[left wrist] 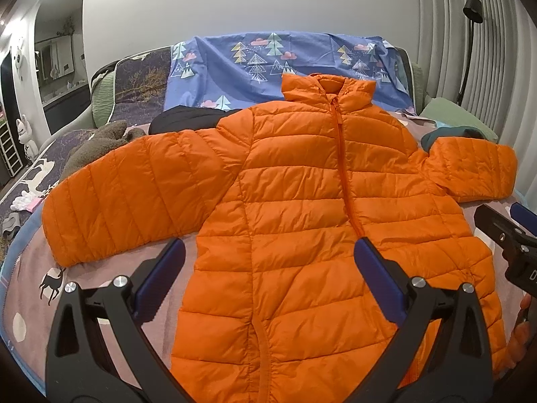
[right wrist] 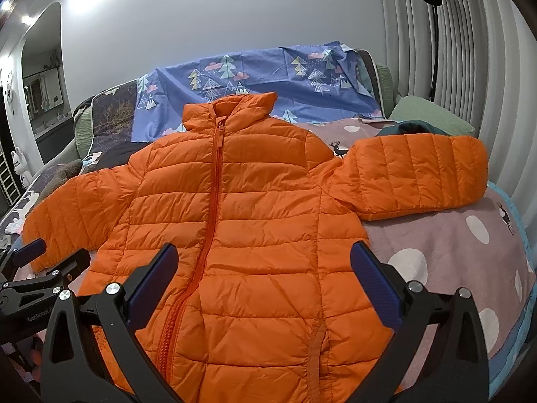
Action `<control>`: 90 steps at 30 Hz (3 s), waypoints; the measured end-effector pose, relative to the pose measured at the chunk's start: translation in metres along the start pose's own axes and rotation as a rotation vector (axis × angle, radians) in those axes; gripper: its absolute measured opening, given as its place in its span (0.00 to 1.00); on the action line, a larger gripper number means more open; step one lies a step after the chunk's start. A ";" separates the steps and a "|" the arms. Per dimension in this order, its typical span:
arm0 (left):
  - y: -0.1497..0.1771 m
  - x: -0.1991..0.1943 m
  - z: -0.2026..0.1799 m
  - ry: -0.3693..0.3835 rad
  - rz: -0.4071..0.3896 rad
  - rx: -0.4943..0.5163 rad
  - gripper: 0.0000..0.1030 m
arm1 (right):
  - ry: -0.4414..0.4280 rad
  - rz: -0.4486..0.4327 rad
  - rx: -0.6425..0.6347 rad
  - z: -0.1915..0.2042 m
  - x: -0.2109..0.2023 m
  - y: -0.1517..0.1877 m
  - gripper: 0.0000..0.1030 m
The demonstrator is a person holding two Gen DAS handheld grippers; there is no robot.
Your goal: Fold large clothes
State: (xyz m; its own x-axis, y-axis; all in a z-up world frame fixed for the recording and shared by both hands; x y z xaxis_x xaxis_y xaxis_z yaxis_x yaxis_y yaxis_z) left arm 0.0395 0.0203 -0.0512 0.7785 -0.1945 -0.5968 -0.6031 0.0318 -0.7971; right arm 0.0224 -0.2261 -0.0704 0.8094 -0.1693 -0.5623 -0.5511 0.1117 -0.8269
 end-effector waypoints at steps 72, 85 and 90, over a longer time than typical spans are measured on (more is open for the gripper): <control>-0.245 0.207 0.064 0.361 0.127 -0.262 0.79 | -0.405 0.367 0.337 -0.066 0.250 -0.206 0.66; -0.271 0.374 0.076 0.505 0.270 -0.398 0.80 | -0.631 0.516 0.527 -0.020 0.389 -0.238 0.74; -0.286 0.372 0.057 0.596 0.197 -0.328 0.30 | -0.635 0.414 0.469 0.005 0.388 -0.258 0.22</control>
State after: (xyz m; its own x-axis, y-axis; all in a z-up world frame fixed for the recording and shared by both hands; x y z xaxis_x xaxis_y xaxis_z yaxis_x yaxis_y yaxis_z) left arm 0.5112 -0.0051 -0.0502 0.4783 -0.7221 -0.4999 -0.8170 -0.1571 -0.5548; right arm 0.4794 -0.3156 -0.0755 0.6000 0.5331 -0.5966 -0.7976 0.4562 -0.3946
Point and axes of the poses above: each gripper's, at about its wrist camera, not at the fingertips, and x roughly the way its jaws point, z to its left, y to its underside, the point moved 4 cm from there along x, roughly the way its jaws point, and after that the axes turned 10 degrees about y, right-handed, at the moved point
